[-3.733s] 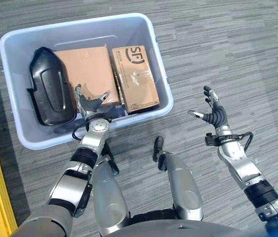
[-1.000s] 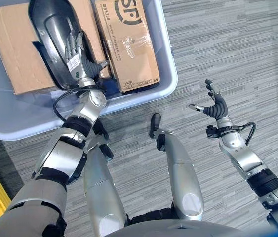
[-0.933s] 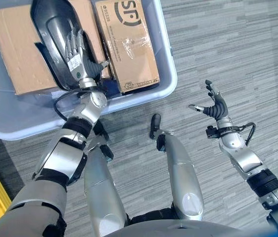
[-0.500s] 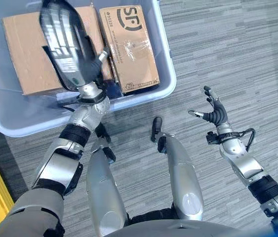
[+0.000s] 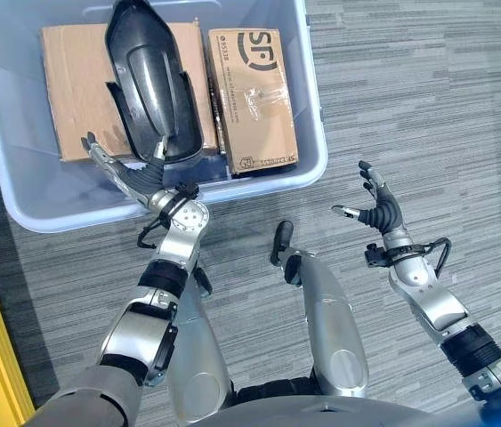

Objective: Move parts from the plastic box to the shelf.

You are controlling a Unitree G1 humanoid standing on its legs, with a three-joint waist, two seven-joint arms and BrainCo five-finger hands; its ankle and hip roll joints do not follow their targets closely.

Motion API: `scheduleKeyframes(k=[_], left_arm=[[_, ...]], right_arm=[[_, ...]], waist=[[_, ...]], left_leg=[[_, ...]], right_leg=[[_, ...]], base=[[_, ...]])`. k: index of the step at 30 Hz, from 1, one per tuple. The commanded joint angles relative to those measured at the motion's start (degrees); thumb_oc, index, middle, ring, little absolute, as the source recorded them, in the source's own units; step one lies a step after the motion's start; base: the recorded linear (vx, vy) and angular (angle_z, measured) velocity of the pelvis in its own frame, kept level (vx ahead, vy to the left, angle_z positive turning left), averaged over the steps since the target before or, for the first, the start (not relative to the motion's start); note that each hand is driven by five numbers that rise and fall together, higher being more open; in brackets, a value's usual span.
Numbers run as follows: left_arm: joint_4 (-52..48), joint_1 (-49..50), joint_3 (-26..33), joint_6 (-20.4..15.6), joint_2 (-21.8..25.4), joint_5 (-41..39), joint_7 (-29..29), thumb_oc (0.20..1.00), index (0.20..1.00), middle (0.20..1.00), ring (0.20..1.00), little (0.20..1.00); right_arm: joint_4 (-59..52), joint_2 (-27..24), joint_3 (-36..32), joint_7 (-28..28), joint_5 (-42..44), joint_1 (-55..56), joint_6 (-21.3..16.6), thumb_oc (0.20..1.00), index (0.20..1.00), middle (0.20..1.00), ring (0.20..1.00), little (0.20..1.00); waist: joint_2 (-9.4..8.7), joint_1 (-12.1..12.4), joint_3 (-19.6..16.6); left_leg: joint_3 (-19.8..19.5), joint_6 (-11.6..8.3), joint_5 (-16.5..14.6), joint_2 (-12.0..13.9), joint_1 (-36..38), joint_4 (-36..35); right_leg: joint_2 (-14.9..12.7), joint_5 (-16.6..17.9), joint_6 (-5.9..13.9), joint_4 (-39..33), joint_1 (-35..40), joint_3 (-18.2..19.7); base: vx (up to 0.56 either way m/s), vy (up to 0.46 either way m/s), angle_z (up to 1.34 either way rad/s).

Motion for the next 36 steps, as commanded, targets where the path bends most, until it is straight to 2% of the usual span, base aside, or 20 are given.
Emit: scheduleKeyframes(k=[1, 6, 10, 12, 21, 24, 25, 27, 31, 36], left_arm=[[1.83, -4.85, -1.56, 4.94, 4.57, -0.85, -4.57, 1.000, 1.000, 1.000, 1.000, 1.000], [5.15, -8.48, -2.04, 6.91, 6.95, 3.00, -1.90, 1.000, 1.000, 1.000, 1.000, 1.000], [7.48, -11.54, -1.79, 8.13, 8.74, 1.38, -0.42, 1.000, 1.000, 1.000, 1.000, 1.000], [10.70, -14.32, -1.60, 10.13, 10.51, 3.65, 1.22, 1.000, 1.000, 1.000, 1.000, 1.000], [17.03, -17.87, -0.57, 13.52, 13.27, -0.76, -0.53, 1.000, 1.000, 1.000, 1.000, 1.000], [18.64, -18.93, -0.95, 16.69, 13.76, -1.36, -3.49, 1.000, 1.000, 1.000, 1.000, 1.000], [20.28, -19.73, -1.82, 19.43, 13.64, -3.81, -8.86, 1.000, 1.000, 1.000, 1.000, 1.000], [22.74, -19.81, -2.93, 22.38, 12.78, -6.58, -13.24, 1.000, 1.000, 1.000, 1.000, 1.000], [23.68, -19.56, -4.14, 23.07, 12.61, -3.02, -13.76, 1.000, 1.000, 1.000, 1.000, 1.000], [23.71, -20.10, -6.71, 25.78, 12.80, 2.26, -15.69, 1.000, 1.000, 1.000, 1.000, 1.000]], right_arm=[[-3.94, -1.08, -0.94, 1.41, -0.03, -1.85, 1.27, 1.000, 1.000, 1.000, 1.000, 1.000], [-3.04, -2.35, -0.56, 0.75, 0.82, -2.98, 1.11, 1.000, 1.000, 1.000, 1.000, 1.000], [-2.68, -2.95, -0.19, 1.01, 1.21, -3.99, 1.44, 1.000, 1.000, 1.000, 1.000, 1.000], [-1.78, -2.87, 0.89, 0.50, 1.18, -5.07, 1.87, 1.000, 1.000, 1.000, 1.000, 1.000], [-1.72, -3.64, 1.65, 0.02, 1.29, -6.85, 3.80, 1.000, 1.000, 1.000, 1.000, 1.000], [-1.11, -3.45, 1.98, -0.46, 1.16, -7.53, 3.78, 1.000, 1.000, 1.000, 1.000, 1.000], [-1.13, -3.52, 2.11, -0.64, 1.16, -8.33, 4.61, 1.000, 1.000, 1.000, 1.000, 1.000], [-0.78, -3.76, 1.81, -0.93, 1.38, -9.19, 4.98, 1.000, 1.000, 1.000, 1.000, 1.000], [-1.10, -4.00, 1.72, -0.66, 1.05, -9.65, 5.60, 1.000, 1.000, 1.000, 1.000, 1.000], [-1.34, -4.50, 1.30, -1.38, 1.61, -10.28, 6.56, 1.000, 1.000, 1.000, 1.000, 1.000]], waist=[[-4.19, 0.09, -0.27], [-4.30, -0.92, -0.27], [-4.41, -1.42, -0.27], [-4.35, -1.73, -0.27], [-3.74, -2.44, -0.27], [-3.56, -2.57, -0.27], [-3.61, -2.79, -0.27], [-3.46, -3.02, -0.27], [-3.27, -3.22, -0.27], [-3.17, -3.39, -0.27]], left_leg=[[-1.34, -3.11, -7.13, 0.53, -2.17, 8.00], [-0.59, -3.23, -7.46, 0.93, -3.06, 9.39], [-0.37, -3.31, -7.90, 1.10, -3.56, 10.38], [-0.37, -3.37, -8.27, 1.19, -4.58, 11.42], [-0.13, -3.21, -8.65, 0.69, -6.37, 12.13], [-0.24, -3.10, -8.69, 0.46, -7.54, 12.46], [-0.27, -2.95, -8.90, 0.32, -8.27, 12.85], [-0.31, -2.67, -8.73, -0.03, -9.59, 12.87], [-0.27, -2.46, -8.72, -0.24, -10.48, 12.98], [-0.26, -1.99, -8.91, -0.84, -12.37, 13.55]], right_leg=[[-0.76, 4.69, 5.91, -5.16, 0.89, 1.52], [-0.67, 4.60, 5.46, -4.34, -0.28, 2.13], [-0.74, 4.47, 5.28, -3.82, -0.90, 2.36], [-1.08, 4.35, 5.10, -3.14, -1.90, 2.44], [-1.32, 4.36, 4.84, -2.63, -4.19, 2.97], [-1.36, 4.48, 4.82, -2.29, -5.42, 3.09], [-1.37, 4.56, 4.84, -2.17, -6.09, 3.13], [-1.33, 4.90, 4.86, -2.14, -7.43, 3.08], [-1.29, 5.03, 4.83, -1.79, -8.54, 3.32], [-1.20, 5.51, 4.78, -1.59, -10.41, 3.55]], base=[[0.00, 0.063, 0.00], [0.00, 0.055, -0.03], [0.01, 0.038, -0.02], [0.00, 0.056, -0.01], [-0.01, 0.050, 0.00], [-0.01, 0.038, 0.02], [-0.02, 0.044, 0.04], [-0.02, 0.058, 0.03], [0.00, 0.040, -0.03], [0.00, 0.018, -0.03]])
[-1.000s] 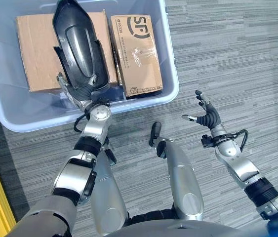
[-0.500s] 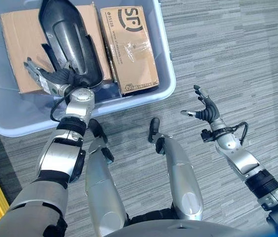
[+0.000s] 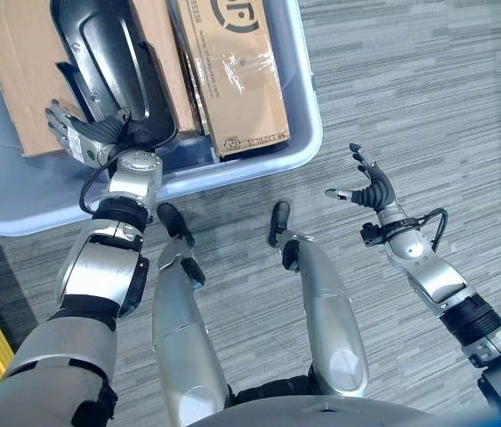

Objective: Move parts from the plastic box to the shelf.

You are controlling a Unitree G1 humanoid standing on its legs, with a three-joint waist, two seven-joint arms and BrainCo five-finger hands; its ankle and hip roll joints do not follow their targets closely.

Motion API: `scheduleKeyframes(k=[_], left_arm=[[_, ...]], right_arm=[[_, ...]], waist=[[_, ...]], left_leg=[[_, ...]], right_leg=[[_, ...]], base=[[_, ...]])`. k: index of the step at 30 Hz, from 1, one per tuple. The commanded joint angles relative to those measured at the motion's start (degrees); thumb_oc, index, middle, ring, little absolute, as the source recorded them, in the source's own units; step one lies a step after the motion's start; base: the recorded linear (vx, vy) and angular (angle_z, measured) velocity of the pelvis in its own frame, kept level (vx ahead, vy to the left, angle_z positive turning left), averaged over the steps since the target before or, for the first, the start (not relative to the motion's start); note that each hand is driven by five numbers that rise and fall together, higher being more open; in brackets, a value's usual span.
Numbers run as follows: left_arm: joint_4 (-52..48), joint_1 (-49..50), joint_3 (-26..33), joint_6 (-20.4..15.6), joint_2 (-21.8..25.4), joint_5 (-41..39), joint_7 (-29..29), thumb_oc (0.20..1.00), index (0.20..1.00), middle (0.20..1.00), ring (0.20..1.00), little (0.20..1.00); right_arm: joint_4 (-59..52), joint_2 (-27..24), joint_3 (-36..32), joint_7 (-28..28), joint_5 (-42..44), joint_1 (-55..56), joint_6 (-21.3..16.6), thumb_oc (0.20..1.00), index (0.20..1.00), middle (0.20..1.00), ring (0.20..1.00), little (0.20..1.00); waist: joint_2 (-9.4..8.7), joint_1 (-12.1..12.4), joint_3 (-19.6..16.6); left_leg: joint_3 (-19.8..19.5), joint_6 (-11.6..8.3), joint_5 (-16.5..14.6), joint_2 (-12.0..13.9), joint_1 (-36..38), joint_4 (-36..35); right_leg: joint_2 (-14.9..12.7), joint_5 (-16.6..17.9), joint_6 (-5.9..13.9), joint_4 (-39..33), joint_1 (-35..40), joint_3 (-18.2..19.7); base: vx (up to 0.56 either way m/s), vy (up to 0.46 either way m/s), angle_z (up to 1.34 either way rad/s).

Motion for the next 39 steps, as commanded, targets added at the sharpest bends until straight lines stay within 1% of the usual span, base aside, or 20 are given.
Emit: scheduleKeyframes(k=[1, 3, 6, 7, 9, 10, 11, 12, 13, 15, 18, 24, 28, 31, 33, 34, 35, 37, 38, 39], left_arm=[[4.20, 1.55, -2.10, 3.03, -0.15, 2.09, -10.10, 1.000, 1.000, 1.000, 1.000, 1.000], [4.29, 1.10, -3.01, 4.34, 0.10, 4.55, -10.55, 1.000, 1.000, 1.000, 1.000, 1.000], [4.98, 0.35, -4.15, 5.06, 0.42, 5.42, -11.81, 1.000, 1.000, 1.000, 1.000, 1.000], [5.48, 0.04, -4.68, 4.69, 0.61, 3.96, -12.46, 1.000, 1.000, 1.000, 1.000, 1.000], [6.13, -0.12, -4.31, 4.49, 0.44, 0.72, -11.71, 1.000, 1.000, 1.000, 1.000, 1.000], [6.16, -0.04, -4.04, 4.07, 0.20, 0.43, -11.61, 1.000, 1.000, 1.000, 1.000, 1.000], [6.23, -0.07, -3.84, 3.78, 0.03, -1.18, -12.34, 1.000, 1.000, 1.000, 1.000, 1.000], [6.94, -0.33, -3.21, 3.44, -0.29, -3.70, -12.43, 0.200, 0.200, 0.200, 0.200, 0.200], [7.44, -0.29, -2.95, 3.73, -0.40, -2.95, -13.42, 0.200, 0.200, 0.200, 0.200, 0.200], [7.72, -0.23, -2.91, 3.77, -0.63, -2.08, -12.88, 0.200, 0.200, 0.200, 0.200, 0.200], [7.69, 0.02, -2.84, 3.11, -0.54, -0.66, -9.67, 0.200, 0.200, 0.200, 0.200, 0.200], [8.23, 0.28, -1.28, 3.67, -0.05, -3.26, -7.38, 0.200, 0.200, 0.200, 0.200, 0.200], [8.18, 0.07, 0.46, 3.98, 0.79, -5.82, -4.03, 0.200, 0.200, 0.200, 0.200, 0.200], [8.13, 0.45, 1.19, 3.26, 1.34, -7.22, -2.81, 0.200, 0.200, 0.200, 0.200, 0.200], [8.11, 1.09, 2.17, 2.42, 1.73, -9.30, -2.94, 0.200, 0.200, 0.200, 0.200, 0.200], [8.22, 2.25, 3.55, -0.27, 1.97, -11.26, -2.14, 0.200, 0.200, 0.200, 0.200, 0.200], [7.97, 2.90, 4.28, -1.78, 2.14, -11.99, -2.00, 0.200, 0.200, 0.200, 0.200, 0.200], [7.47, 3.91, 5.19, -3.83, 2.43, -11.58, -2.13, 0.200, 0.200, 0.200, 0.200, 0.200], [6.39, 4.93, 5.97, -5.44, 2.72, -11.91, -1.93, 0.200, 0.200, 0.200, 0.200, 0.200], [5.70, 5.63, 6.55, -6.11, 2.94, -11.41, -1.73, 0.200, 0.200, 0.200, 0.200, 0.200]], right_arm=[[-2.21, -1.68, -2.17, -1.33, 1.05, -0.36, -1.05, 1.000, 1.000, 1.000, 1.000, 1.000], [-1.81, -2.01, -2.21, -0.99, 1.08, -0.44, -1.39, 1.000, 1.000, 1.000, 1.000, 1.000], [-1.46, -2.05, -1.95, -1.37, 1.10, -1.01, -1.28, 1.000, 1.000, 1.000, 1.000, 1.000], [-1.01, -2.29, -2.12, -1.28, 1.27, -1.44, -1.36, 1.000, 1.000, 1.000, 1.000, 1.000], [-0.21, -2.36, -1.84, -1.50, 1.31, -1.54, -2.02, 1.000, 1.000, 1.000, 1.000, 1.000], [0.08, -2.19, -1.75, -1.55, 1.22, -1.61, -2.19, 1.000, 1.000, 1.000, 1.000, 1.000], [0.12, -2.09, -1.63, -1.69, 1.07, -1.70, -2.23, 1.000, 1.000, 1.000, 1.000, 1.000], [0.02, -1.94, -1.59, -1.98, 1.37, -1.95, -2.11, 1.000, 1.000, 1.000, 1.000, 1.000], [0.21, -1.61, -1.49, -2.25, 1.49, -2.09, -2.08, 1.000, 1.000, 1.000, 1.000, 1.000], [0.49, -1.48, -1.42, -2.19, 1.60, -2.06, -2.38, 1.000, 1.000, 1.000, 1.000, 1.000], [0.19, -1.39, -1.19, -2.28, 2.23, -1.72, -2.56, 1.000, 1.000, 1.000, 1.000, 1.000], [0.54, -1.11, -1.06, -3.37, 2.99, -1.59, -2.92, 1.000, 1.000, 1.000, 1.000, 1.000], [0.61, -0.86, -0.82, -3.47, 3.17, -0.65, -3.58, 1.000, 1.000, 1.000, 1.000, 1.000], [0.19, -0.79, -0.80, -3.65, 3.37, -0.24, -3.60, 1.000, 1.000, 1.000, 1.000, 1.000], [-0.09, -0.84, -0.66, -3.56, 3.46, 0.22, -4.12, 1.000, 1.000, 1.000, 1.000, 1.000], [-0.64, -0.59, -0.46, -3.11, 2.98, 0.59, -4.53, 1.000, 1.000, 1.000, 1.000, 1.000], [-0.85, -0.59, -0.55, -2.79, 2.89, 0.82, -4.66, 1.000, 1.000, 1.000, 1.000, 1.000], [-1.07, -0.57, -0.49, -2.41, 2.55, 1.27, -5.34, 1.000, 1.000, 1.000, 1.000, 1.000], [-2.10, -0.68, -0.77, -1.71, 1.99, 2.11, -5.59, 1.000, 1.000, 1.000, 1.000, 1.000], [-2.75, -0.81, -1.04, -1.17, 1.57, 2.75, -5.69, 1.000, 1.000, 1.000, 1.000, 1.000]], waist=[[-3.04, -0.71, -0.21], [-2.96, -0.76, -0.21], [-2.79, -0.78, -0.21], [-2.66, -0.78, -0.21], [-2.49, -0.78, -0.21], [-2.40, -0.75, -0.21], [-2.36, -0.70, -0.21], [-2.39, -0.68, -0.21], [-2.50, -0.65, -0.21], [-2.55, -0.58, -0.21], [-2.72, -0.54, -0.21], [-2.63, -0.43, -0.21], [-2.51, -0.46, -0.21], [-2.39, -0.35, -0.21], [-2.17, -0.27, -0.21], [-1.81, -0.08, -0.21], [-1.59, 0.05, -0.21], [-1.27, 0.31, -0.21], [-0.87, 0.59, -0.21], [-0.54, 0.76, -0.21]], left_leg=[[-0.76, -2.65, -6.55, -0.49, -2.08, 8.04], [-0.89, -2.52, -6.57, -0.65, -2.74, 8.30], [-1.02, -2.37, -6.66, -0.83, -3.51, 8.63], [-1.06, -2.30, -6.65, -0.98, -3.99, 8.65], [-1.21, -2.20, -6.72, -1.10, -4.56, 8.82], [-1.32, -2.11, -6.80, -1.19, -4.88, 9.02], [-1.46, -2.05, -6.96, -1.26, -5.24, 9.32], [-1.62, -1.96, -7.18, -1.46, -5.56, 9.57], [-1.70, -1.90, -7.24, -1.53, -5.73, 9.69], [-1.81, -1.84, -7.19, -1.59, -5.82, 9.63], [-1.84, -1.59, -7.41, -1.68, -5.91, 9.78], [-1.95, -1.55, -7.81, -1.70, -6.30, 10.50], [-2.01, -1.40, -8.11, -1.62, -6.65, 11.04], [-2.06, -1.37, -8.17, -1.69, -6.47, 11.07], [-2.00, -1.35, -8.16, -1.89, -5.88, 10.81], [-1.94, -1.44, -7.90, -2.05, -4.17, 9.93], [-1.91, -1.48, -7.79, -2.09, -3.07, 9.35], [-1.91, -1.62, -7.42, -2.27, -1.05, 8.07], [-1.89, -1.75, -6.88, -2.49, 1.76, 6.23], [-1.89, -1.82, -6.52, -2.70, 4.03, 4.86]], right_leg=[[0.10, 5.35, 3.75, -4.32, -0.33, 1.44], [0.10, 5.44, 3.75, -4.02, -1.01, 1.64], [0.06, 5.52, 3.73, -3.64, -1.84, 1.81], [-0.02, 5.66, 3.72, -3.64, -2.36, 1.83], [-0.13, 5.60, 3.75, -3.36, -2.99, 1.93], [-0.14, 5.59, 3.77, -3.10, -3.36, 2.05], [-0.19, 5.51, 3.78, -2.84, -3.72, 2.09], [-0.19, 5.48, 3.87, -2.70, -3.99, 2.09], [-0.18, 5.61, 3.93, -2.73, -4.08, 2.05], [-0.17, 5.77, 3.95, -2.71, -4.18, 2.03], [-0.04, 5.79, 3.99, -2.31, -4.33, 2.13], [-0.28, 5.77, 4.09, -1.99, -4.68, 2.23], [-0.45, 5.67, 3.97, -1.38, -5.19, 2.42], [-0.43, 5.56, 3.92, -1.13, -5.07, 2.49], [-0.41, 5.46, 3.91, -1.09, -4.62, 2.54], [-0.33, 5.41, 3.93, -1.54, -3.23, 2.67], [-0.31, 5.33, 3.96, -1.96, -2.29, 2.77], [-0.24, 5.27, 4.09, -2.90, -0.43, 2.90], [-0.22, 5.22, 4.22, -4.20, 2.09, 2.88], [-0.20, 5.21, 4.31, -5.24, 4.19, 2.98]], base=[[0.00, 0.000, 0.00], [0.00, 0.000, 0.00], [0.01, 0.025, 0.01], [0.01, 0.040, 0.01], [0.00, 0.000, 0.00], [0.00, 0.000, 0.00], [0.00, 0.000, 0.00], [0.00, 0.000, 0.00], [0.00, 0.000, 0.00], [0.01, -0.017, 0.01], [0.02, -0.027, 0.01], [0.00, 0.000, 0.00], [0.00, -0.008, 0.00], [0.00, 0.000, 0.00], [-0.02, -0.005, 0.00], [-0.05, -0.003, 0.00], [-0.05, 0.001, 0.00], [-0.05, 0.006, 0.00], [-0.07, 0.004, -0.01], [-0.07, 0.001, -0.05]])
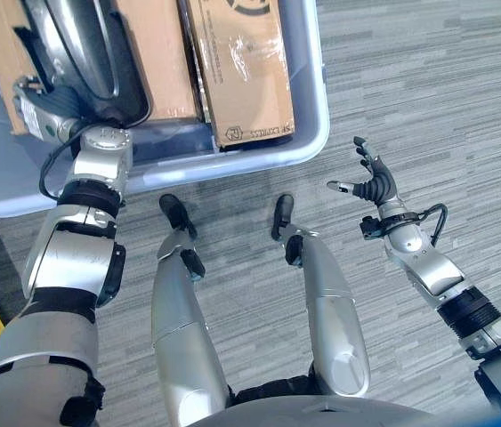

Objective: Move parts from the plastic box to the shelf.

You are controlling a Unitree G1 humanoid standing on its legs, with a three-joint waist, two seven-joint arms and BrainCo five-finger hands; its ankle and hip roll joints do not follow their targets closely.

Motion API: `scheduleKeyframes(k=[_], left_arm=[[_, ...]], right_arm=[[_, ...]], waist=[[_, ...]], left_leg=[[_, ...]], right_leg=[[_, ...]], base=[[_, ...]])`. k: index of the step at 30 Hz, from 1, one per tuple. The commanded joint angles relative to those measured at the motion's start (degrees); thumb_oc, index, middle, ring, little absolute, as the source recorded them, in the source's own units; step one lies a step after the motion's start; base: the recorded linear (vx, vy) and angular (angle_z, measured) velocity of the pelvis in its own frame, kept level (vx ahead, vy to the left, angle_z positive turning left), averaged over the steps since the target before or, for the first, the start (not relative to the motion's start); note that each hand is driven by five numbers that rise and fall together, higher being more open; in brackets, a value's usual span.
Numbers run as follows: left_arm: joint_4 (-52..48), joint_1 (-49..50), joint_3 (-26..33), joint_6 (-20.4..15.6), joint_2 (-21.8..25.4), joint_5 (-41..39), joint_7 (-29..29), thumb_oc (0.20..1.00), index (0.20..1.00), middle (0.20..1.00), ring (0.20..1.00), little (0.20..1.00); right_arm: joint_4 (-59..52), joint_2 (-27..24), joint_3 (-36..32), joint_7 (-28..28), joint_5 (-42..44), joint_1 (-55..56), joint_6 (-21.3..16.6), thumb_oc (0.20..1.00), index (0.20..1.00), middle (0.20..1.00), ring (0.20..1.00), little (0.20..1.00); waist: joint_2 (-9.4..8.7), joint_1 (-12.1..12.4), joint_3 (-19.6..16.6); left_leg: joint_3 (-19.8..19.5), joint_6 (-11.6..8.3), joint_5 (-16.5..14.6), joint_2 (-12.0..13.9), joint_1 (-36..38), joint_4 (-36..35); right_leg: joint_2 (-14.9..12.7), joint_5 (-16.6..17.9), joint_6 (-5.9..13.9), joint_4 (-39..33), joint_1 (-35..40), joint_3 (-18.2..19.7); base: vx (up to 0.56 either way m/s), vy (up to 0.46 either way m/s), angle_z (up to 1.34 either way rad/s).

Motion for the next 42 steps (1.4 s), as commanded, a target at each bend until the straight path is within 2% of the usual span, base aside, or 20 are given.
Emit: scheduleKeyframes(k=[1, 6, 9, 13, 15, 19, 22, 25, 27, 31, 36, 38, 40, 41, 42], left_arm=[[4.02, 6.22, 4.51, -2.86, -2.94, -3.54, -0.65, 0.200, 0.200, 0.200, 0.200, 0.200], [0.26, 9.78, 6.15, -6.10, -2.06, 0.63, 0.59, 0.200, 0.200, 0.200, 0.200, 0.200], [-2.65, 12.16, 7.93, -7.57, -0.36, 2.46, 1.07, 0.200, 0.200, 0.200, 0.200, 0.200], [-9.04, 15.81, 9.64, -7.19, 1.78, 5.25, 1.74, 0.200, 0.200, 0.200, 0.200, 0.200], [-11.00, 16.97, 10.08, -6.81, 2.58, 7.30, 2.14, 0.200, 0.200, 0.200, 0.200, 0.200], [-13.07, 19.64, 10.38, -6.44, 4.76, 9.73, 1.40, 0.200, 0.200, 0.200, 0.200, 0.200], [-15.38, 21.56, 10.51, -6.60, 5.88, 14.21, 2.07, 0.200, 0.200, 0.200, 0.200, 0.200], [-18.70, 24.55, 9.57, -8.61, 6.59, 16.58, -1.90, 0.200, 0.200, 0.200, 0.200, 0.200], [-20.62, 26.51, 9.29, -9.42, 5.74, 17.14, -3.61, 0.200, 0.200, 0.200, 0.200, 0.200], [-24.31, 30.85, 9.07, -11.73, 3.88, 17.59, -7.04, 0.200, 0.200, 0.200, 0.200, 0.200], [-36.59, 44.93, 9.47, -13.13, -1.27, 21.31, -8.47, 0.200, 0.200, 0.200, 0.200, 0.200], [-44.19, 54.97, 10.71, -14.25, -4.77, 22.89, -10.56, 0.200, 0.200, 0.200, 0.200, 0.200], [-45.47, 56.79, 10.64, -14.39, -5.55, 23.34, -11.96, 0.200, 0.200, 0.200, 0.200, 0.200], [-45.87, 57.20, 10.23, -14.60, -6.16, 24.29, -13.19, 0.200, 0.200, 0.200, 0.200, 0.200], [-45.94, 56.90, 9.60, -15.10, -6.70, 25.36, -14.51, 0.200, 0.200, 0.200, 0.200, 0.200]], right_arm=[[-5.02, -1.14, -1.93, 1.18, -1.12, 3.77, -3.63, 1.000, 1.000, 1.000, 1.000, 1.000], [-6.88, -1.80, -3.36, 3.45, 0.15, 6.46, -4.85, 1.000, 1.000, 1.000, 1.000, 1.000], [-8.28, -2.84, -4.54, 5.64, -1.47, 7.98, -4.52, 1.000, 1.000, 1.000, 1.000, 1.000], [-10.25, -3.99, -6.77, 9.05, -3.46, 11.27, -4.82, 1.000, 1.000, 1.000, 1.000, 1.000], [-10.79, -4.46, -7.51, 10.05, -3.43, 12.43, -5.08, 1.000, 1.000, 1.000, 1.000, 1.000], [-10.22, -5.01, -7.67, 12.67, -4.19, 15.57, -7.00, 1.000, 1.000, 1.000, 1.000, 1.000], [-9.74, -3.97, -7.61, 14.57, -3.75, 18.43, -6.87, 1.000, 1.000, 1.000, 1.000, 1.000], [-9.36, -2.01, -7.89, 16.30, -0.87, 22.40, -7.05, 1.000, 1.000, 1.000, 1.000, 1.000], [-9.17, -0.85, -8.07, 17.22, -1.28, 23.48, -7.06, 1.000, 1.000, 1.000, 1.000, 1.000], [-10.02, 0.38, -8.18, 18.30, -1.43, 24.69, -6.59, 1.000, 1.000, 1.000, 1.000, 1.000], [-10.61, 2.04, -8.42, 20.26, -0.98, 24.48, -7.79, 1.000, 1.000, 1.000, 1.000, 1.000], [-10.86, 2.41, -7.80, 22.66, -0.49, 23.03, -7.85, 1.000, 1.000, 1.000, 1.000, 1.000], [-10.76, 2.50, -7.61, 22.76, -0.44, 22.95, -7.86, 1.000, 1.000, 1.000, 1.000, 1.000], [-10.94, 2.46, -7.69, 22.25, -0.18, 23.22, -7.79, 1.000, 1.000, 1.000, 1.000, 1.000], [-11.44, 2.33, -8.01, 20.93, 0.54, 23.75, -7.28, 1.000, 1.000, 1.000, 1.000, 1.000]], waist=[[-0.35, 0.96, -0.15], [0.99, 1.73, -0.15], [2.98, 1.76, -0.15], [5.83, 1.59, -0.15], [6.69, 1.38, -0.21], [8.79, 0.48, -4.30], [10.45, 0.10, -8.05], [11.86, 0.75, -12.90], [12.42, 1.38, -14.57], [12.93, 2.90, -16.67], [12.38, 6.55, -16.78], [12.00, 9.68, -16.46], [11.82, 9.90, -16.40], [11.67, 9.61, -16.31], [11.25, 8.86, -16.00]], left_leg=[[-1.13, -3.50, -4.83, -1.98, 5.72, 0.45], [-1.15, -4.07, -3.56, -2.35, 13.89, -3.71], [-0.26, -4.48, -2.87, -2.43, 20.42, -6.03], [0.65, -4.35, -2.80, -2.20, 27.81, -8.05], [1.07, -4.22, -2.82, -2.14, 30.19, -8.68], [2.00, -4.29, -2.70, -2.16, 34.74, -10.90], [2.61, -4.42, -2.33, -2.15, 38.42, -13.35], [2.54, -4.66, -1.52, -2.32, 42.72, -16.72], [2.14, -4.74, -1.28, -2.19, 43.88, -17.40], [1.16, -4.68, -1.11, -1.80, 44.97, -17.78], [-2.58, -4.79, -0.99, -1.62, 45.00, -15.99], [-5.14, -6.08, 4.76, 1.24, 44.02, -16.65], [-3.02, -6.61, 6.55, 2.57, 44.05, -17.46], [-0.08, -7.16, 8.28, 3.68, 44.01, -17.30], [4.33, -7.64, 8.75, 4.64, 44.23, -15.44]], right_leg=[[0.63, 3.94, 4.40, -5.72, 4.06, 2.41], [0.02, 3.63, 4.54, -8.80, 11.67, 2.37], [-1.28, 2.94, 4.31, -10.09, 17.19, 2.42], [-2.67, 2.00, 4.35, -11.33, 23.94, 2.24], [-2.87, 1.72, 4.34, -11.76, 26.20, 2.25], [-3.30, 1.25, 4.07, -14.18, 30.69, 2.32], [-3.68, 1.24, 4.22, -16.63, 34.65, 1.64], [-3.69, 1.64, 4.72, -19.83, 40.12, 0.13], [-3.42, 1.37, 4.60, -20.13, 41.87, -0.76], [-2.54, 0.94, 3.99, -20.43, 43.78, -2.18], [-0.78, -1.10, 2.48, -19.19, 46.24, -4.09], [1.32, -1.65, 1.02, -19.83, 48.28, -5.90], [1.41, -1.73, 0.95, -19.94, 49.05, -7.70], [1.46, -1.38, 0.96, -20.46, 49.85, -9.39], [1.11, -1.10, 1.07, -20.91, 50.97, -11.77]], base=[[-0.04, -0.005, -0.05], [-0.04, 0.012, -0.06], [0.00, 0.127, -0.12], [0.02, 0.088, -0.10], [0.05, 0.033, 0.05], [0.13, 0.035, -0.03], [0.19, -0.043, -0.02], [0.21, -0.186, 0.00], [0.15, -0.168, 0.08], [0.06, -0.191, 0.07], [-0.07, -0.285, 0.07], [-0.09, -0.323, 0.19], [-0.04, -0.114, 0.11], [-0.07, -0.134, 0.38], [-0.06, -0.152, 0.74]])
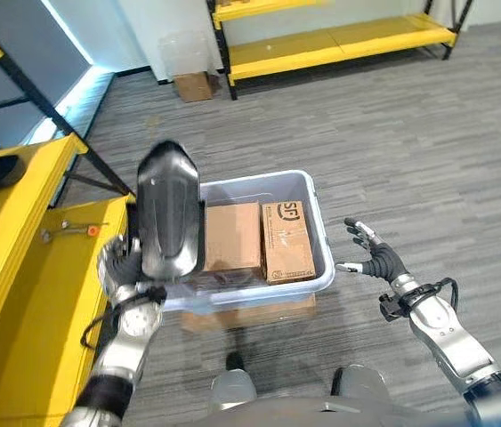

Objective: Move parts from the plastic box to the shelf.

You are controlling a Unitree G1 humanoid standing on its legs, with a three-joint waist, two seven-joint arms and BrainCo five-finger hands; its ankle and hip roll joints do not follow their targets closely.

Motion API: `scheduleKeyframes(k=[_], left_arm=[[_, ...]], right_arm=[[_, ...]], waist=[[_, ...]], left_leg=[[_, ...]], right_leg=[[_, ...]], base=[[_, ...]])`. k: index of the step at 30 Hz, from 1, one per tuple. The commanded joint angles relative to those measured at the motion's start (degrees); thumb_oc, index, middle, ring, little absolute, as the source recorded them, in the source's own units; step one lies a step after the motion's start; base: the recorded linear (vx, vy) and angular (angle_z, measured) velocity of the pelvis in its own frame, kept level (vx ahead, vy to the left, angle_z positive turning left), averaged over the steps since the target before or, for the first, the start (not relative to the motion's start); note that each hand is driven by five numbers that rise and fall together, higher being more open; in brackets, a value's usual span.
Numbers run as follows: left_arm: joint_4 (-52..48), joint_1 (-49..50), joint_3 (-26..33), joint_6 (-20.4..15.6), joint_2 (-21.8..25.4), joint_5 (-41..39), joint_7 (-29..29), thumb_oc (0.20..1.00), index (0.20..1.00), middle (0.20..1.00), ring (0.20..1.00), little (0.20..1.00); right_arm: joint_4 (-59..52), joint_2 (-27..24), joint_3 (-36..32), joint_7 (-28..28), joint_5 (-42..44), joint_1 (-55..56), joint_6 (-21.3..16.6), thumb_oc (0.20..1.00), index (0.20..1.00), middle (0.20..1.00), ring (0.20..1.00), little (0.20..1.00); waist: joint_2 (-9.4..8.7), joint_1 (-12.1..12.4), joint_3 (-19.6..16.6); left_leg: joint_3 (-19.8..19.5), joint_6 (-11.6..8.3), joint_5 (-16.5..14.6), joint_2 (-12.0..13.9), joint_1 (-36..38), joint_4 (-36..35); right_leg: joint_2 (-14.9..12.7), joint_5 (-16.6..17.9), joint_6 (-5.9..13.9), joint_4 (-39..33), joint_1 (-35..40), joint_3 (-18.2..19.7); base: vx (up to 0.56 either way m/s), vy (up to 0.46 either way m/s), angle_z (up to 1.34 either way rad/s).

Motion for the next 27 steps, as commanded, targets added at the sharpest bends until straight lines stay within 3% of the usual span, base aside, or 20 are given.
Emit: scheduleKeyframes(k=[1, 4, 7, 10, 14, 18, 23, 27], left_arm=[[-1.43, -11.18, 3.58, -5.89, 4.59, 5.21, -3.23, 0.200, 0.200, 0.200, 0.200, 0.200], [-1.99, -11.48, 2.03, -7.89, 4.11, 4.11, -3.91, 0.200, 0.200, 0.200, 0.200, 0.200], [-4.23, -10.87, 1.58, -9.81, 4.21, 6.94, -3.85, 0.200, 0.200, 0.200, 0.200, 0.200], [-6.50, -10.74, 0.89, -9.58, 5.84, 7.98, -4.73, 0.200, 0.200, 0.200, 0.200, 0.200], [-6.61, -11.74, 0.47, -9.23, 6.94, 8.18, -5.28, 0.200, 0.200, 0.200, 0.200, 0.200], [-7.60, -10.53, 1.36, -8.18, 7.41, 8.67, -4.33, 0.200, 0.200, 0.200, 0.200, 0.200], [-9.09, -7.05, 4.81, -7.98, 7.66, 11.17, -4.09, 0.200, 0.200, 0.200, 0.200, 0.200], [-10.16, -5.21, 7.19, -8.58, 8.23, 12.83, -6.52, 0.200, 0.200, 0.200, 0.200, 0.200]], right_arm=[[-5.06, 1.12, -0.79, -1.85, 3.38, -1.46, -2.78, 1.000, 1.000, 1.000, 1.000, 1.000], [-5.25, 0.36, -2.19, -2.45, 4.73, -0.86, -4.01, 1.000, 1.000, 1.000, 1.000, 1.000], [-5.23, 0.11, -3.61, -3.94, 6.68, -1.09, -3.95, 1.000, 1.000, 1.000, 1.000, 1.000], [-3.36, 1.23, -4.78, -5.86, 7.30, -1.25, -4.60, 1.000, 1.000, 1.000, 1.000, 1.000], [-2.43, 3.03, -4.13, -7.20, 6.18, -1.73, -4.69, 1.000, 1.000, 1.000, 1.000, 1.000], [-2.73, 4.15, -3.04, -4.85, 4.97, -2.02, -4.63, 1.000, 1.000, 1.000, 1.000, 1.000], [-4.93, 4.77, -1.60, -4.46, 4.02, -3.43, -3.39, 1.000, 1.000, 1.000, 1.000, 1.000], [-5.85, 6.10, -0.62, -5.64, 2.56, -4.74, -2.86, 1.000, 1.000, 1.000, 1.000, 1.000]], waist=[[-1.71, -4.26, 2.34], [-3.48, -5.64, 2.50], [-4.27, -5.60, 2.40], [-2.65, -5.28, 0.96], [-2.18, -4.69, -0.23], [-1.82, -3.03, -1.06], [-1.91, 0.52, -1.53], [-2.28, 3.33, -1.69]], left_leg=[[8.32, -7.23, -6.21, 5.76, -0.64, 8.90], [12.78, -5.36, -11.72, 6.28, 0.64, 18.04], [12.58, -5.43, -12.79, 6.51, 0.91, 26.50], [12.27, -3.18, -16.94, 0.31, 5.65, 15.89], [11.08, -2.23, -18.84, -2.82, 7.21, 7.79], [9.14, -1.71, -18.42, -4.66, 7.50, 3.65], [7.32, -0.52, -17.69, -7.31, 7.12, 0.41], [6.55, 1.58, -18.33, -10.77, 6.94, -1.66]], right_leg=[[-1.24, 7.92, 5.31, -15.08, 11.49, -7.95], [-2.60, 7.92, 5.09, -13.65, 10.22, -9.88], [-2.49, 8.44, 4.54, -13.94, 9.26, -9.68], [-4.03, 11.08, 6.54, -12.68, 7.05, -10.57], [-5.39, 14.28, 9.36, -14.53, 7.05, -9.88], [-6.62, 15.68, 11.14, -16.77, 8.18, -9.59], [-9.13, 18.47, 13.03, -18.41, 9.92, -11.33], [-12.88, 23.52, 14.97, -15.92, 9.03, -13.05]], base=[[-0.12, -0.117, 1.19], [-0.22, 0.000, 1.31], [-0.18, 0.114, 0.68], [-0.10, 0.378, 0.39], [-0.04, 0.283, 0.75], [-0.09, 0.300, 0.39], [-0.16, 0.297, 0.21], [-0.18, 0.264, 0.32]])
